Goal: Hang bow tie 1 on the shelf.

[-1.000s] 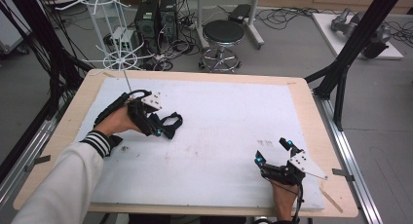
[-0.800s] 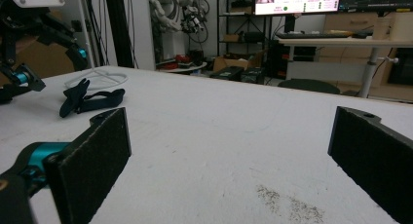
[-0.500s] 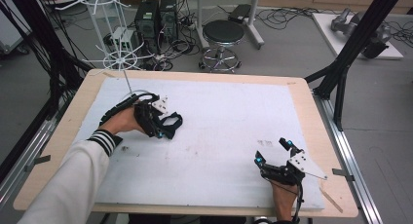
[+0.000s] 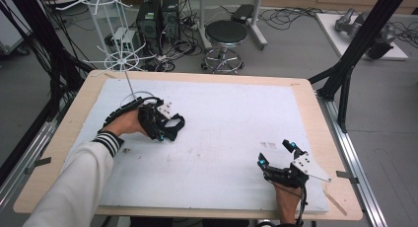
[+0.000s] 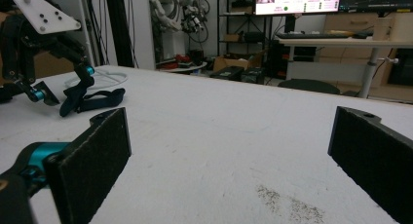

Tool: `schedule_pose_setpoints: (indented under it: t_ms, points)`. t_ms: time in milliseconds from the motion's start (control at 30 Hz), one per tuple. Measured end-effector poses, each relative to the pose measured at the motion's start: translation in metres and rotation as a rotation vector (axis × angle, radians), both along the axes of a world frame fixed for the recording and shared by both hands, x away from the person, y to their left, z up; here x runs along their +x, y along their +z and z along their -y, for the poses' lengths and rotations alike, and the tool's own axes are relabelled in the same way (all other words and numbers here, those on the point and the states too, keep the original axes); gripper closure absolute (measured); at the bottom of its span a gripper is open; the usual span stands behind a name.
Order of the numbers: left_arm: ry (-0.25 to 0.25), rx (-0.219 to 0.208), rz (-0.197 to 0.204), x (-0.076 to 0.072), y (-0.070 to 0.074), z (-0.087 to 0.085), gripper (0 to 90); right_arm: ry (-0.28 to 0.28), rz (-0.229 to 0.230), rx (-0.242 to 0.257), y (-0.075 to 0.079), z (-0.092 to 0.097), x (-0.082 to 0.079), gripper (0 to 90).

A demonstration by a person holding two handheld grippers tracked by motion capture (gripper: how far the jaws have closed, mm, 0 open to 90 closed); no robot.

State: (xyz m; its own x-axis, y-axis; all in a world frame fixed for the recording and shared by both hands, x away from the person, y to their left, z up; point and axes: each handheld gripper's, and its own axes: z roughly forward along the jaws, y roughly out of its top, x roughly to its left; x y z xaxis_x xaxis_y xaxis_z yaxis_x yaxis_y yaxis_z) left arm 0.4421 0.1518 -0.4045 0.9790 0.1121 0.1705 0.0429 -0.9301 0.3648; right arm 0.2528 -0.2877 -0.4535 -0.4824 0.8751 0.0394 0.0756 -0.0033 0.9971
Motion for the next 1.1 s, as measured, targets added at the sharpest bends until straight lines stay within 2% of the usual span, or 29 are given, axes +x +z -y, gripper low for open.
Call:
schedule_pose_setpoints:
  t_ms: [267,433,467,567,800,900,1100]
  points:
    - [0.002,-0.008,-0.019,0.0023,-0.0028,-0.0011,32.3,-0.002,-0.001,0.002,0.0001,0.0001,0.0002,1.1]
    - [-0.006,0.011,-0.012,0.0032,-0.0020,-0.0014,43.8,0.000,0.001,0.004,0.0000,0.0004,0.0005,1.1]
    - [0.001,0.007,-0.009,0.0027,-0.0031,-0.0012,43.8,0.000,0.001,0.004,0.0000,0.0004,0.0005,1.1]
    - [0.007,0.033,-0.001,0.0028,-0.0042,-0.0009,52.0,-0.001,-0.001,0.004,0.0000,0.0003,0.0002,1.1]
    - [0.019,0.036,-0.023,-0.0004,-0.0047,-0.0001,69.6,-0.002,-0.001,0.008,-0.0001,0.0002,0.0001,1.1]
    - [0.039,0.038,-0.034,-0.0008,-0.0042,-0.0004,72.5,-0.002,0.000,0.007,-0.0001,0.0002,0.0001,1.1]
    - [0.070,0.014,-0.033,-0.0026,-0.0047,-0.0014,73.4,-0.003,-0.002,0.009,-0.0001,0.0003,-0.0001,1.1]
